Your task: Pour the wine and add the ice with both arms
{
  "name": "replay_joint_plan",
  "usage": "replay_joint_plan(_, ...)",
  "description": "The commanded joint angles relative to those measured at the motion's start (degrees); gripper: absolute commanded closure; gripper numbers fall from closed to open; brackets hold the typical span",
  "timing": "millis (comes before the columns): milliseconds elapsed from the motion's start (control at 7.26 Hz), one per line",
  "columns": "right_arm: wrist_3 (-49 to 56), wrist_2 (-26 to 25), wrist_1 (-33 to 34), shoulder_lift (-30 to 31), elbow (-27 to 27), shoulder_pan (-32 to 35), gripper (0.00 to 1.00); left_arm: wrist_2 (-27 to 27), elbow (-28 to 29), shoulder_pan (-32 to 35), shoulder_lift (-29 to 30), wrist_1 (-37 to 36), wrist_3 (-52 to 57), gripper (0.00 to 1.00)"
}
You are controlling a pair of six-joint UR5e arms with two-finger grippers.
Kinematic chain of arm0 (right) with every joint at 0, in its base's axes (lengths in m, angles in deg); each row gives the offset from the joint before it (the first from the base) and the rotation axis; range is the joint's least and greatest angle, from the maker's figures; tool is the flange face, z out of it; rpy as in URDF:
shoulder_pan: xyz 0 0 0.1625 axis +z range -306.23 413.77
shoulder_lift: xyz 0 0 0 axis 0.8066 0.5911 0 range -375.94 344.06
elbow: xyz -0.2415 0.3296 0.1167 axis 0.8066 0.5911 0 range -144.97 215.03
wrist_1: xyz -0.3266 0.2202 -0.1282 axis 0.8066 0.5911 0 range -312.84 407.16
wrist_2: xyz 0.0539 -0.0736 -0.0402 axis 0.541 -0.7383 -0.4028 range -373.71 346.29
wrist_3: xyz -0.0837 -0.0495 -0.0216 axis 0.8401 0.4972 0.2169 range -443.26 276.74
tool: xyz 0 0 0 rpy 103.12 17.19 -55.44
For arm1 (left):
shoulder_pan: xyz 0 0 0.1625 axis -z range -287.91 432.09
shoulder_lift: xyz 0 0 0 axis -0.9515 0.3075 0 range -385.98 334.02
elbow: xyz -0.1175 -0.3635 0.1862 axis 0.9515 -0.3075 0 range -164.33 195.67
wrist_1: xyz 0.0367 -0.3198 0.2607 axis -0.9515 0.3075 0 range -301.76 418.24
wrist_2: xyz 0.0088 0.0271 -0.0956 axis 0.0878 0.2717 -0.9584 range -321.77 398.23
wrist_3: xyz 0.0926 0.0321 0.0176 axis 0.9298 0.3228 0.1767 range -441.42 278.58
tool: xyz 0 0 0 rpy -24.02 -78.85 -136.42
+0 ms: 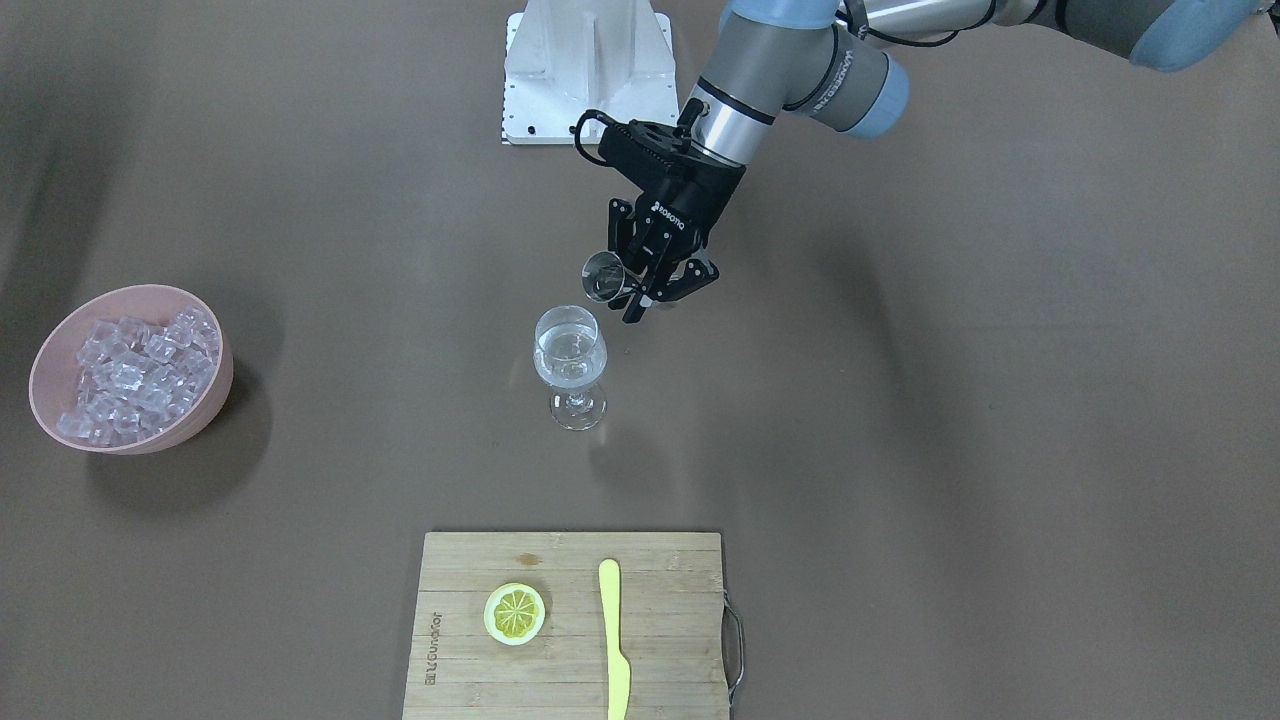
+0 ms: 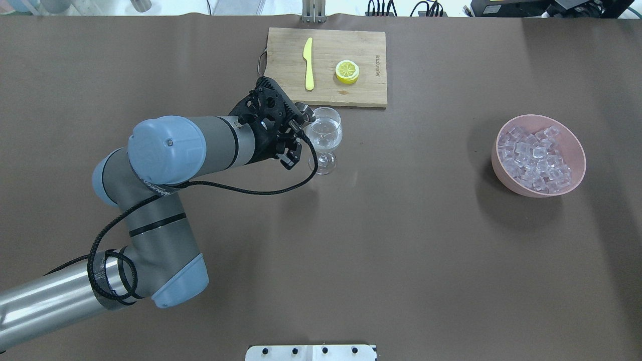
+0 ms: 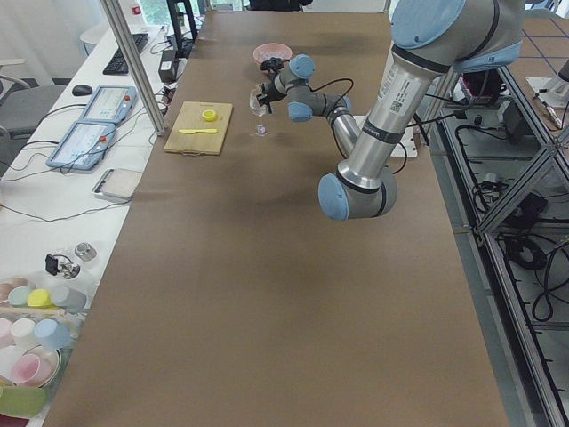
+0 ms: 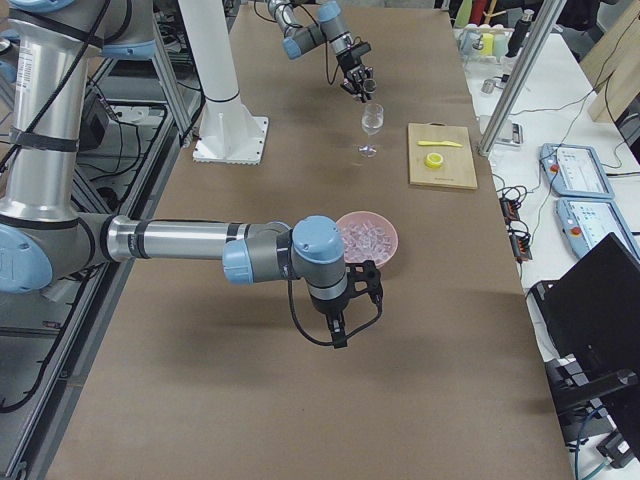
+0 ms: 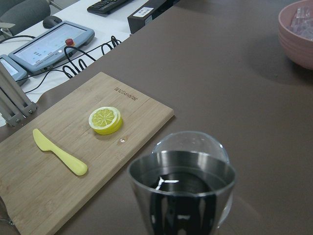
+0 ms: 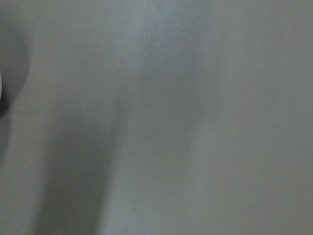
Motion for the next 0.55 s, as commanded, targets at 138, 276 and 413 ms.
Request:
replay_joint_plan(138, 0.0, 0.01, 0.0, 0.43, 0.02, 0.0, 0.0, -0.11, -0.91, 0.14, 3.29, -10.97, 1.67, 1.0)
replay_joint_plan(276, 0.0, 0.01, 0.0, 0.43, 0.02, 0.0, 0.0, -0.02, -0.91, 0.14, 5.47, -15.69, 2.71, 1.0)
replay_joint_plan(413, 0.09, 0.01, 0.0, 0.43, 0.2, 0.0, 0.0, 0.06, -0.82, 0.22, 7.06, -19.31, 2.99, 1.0)
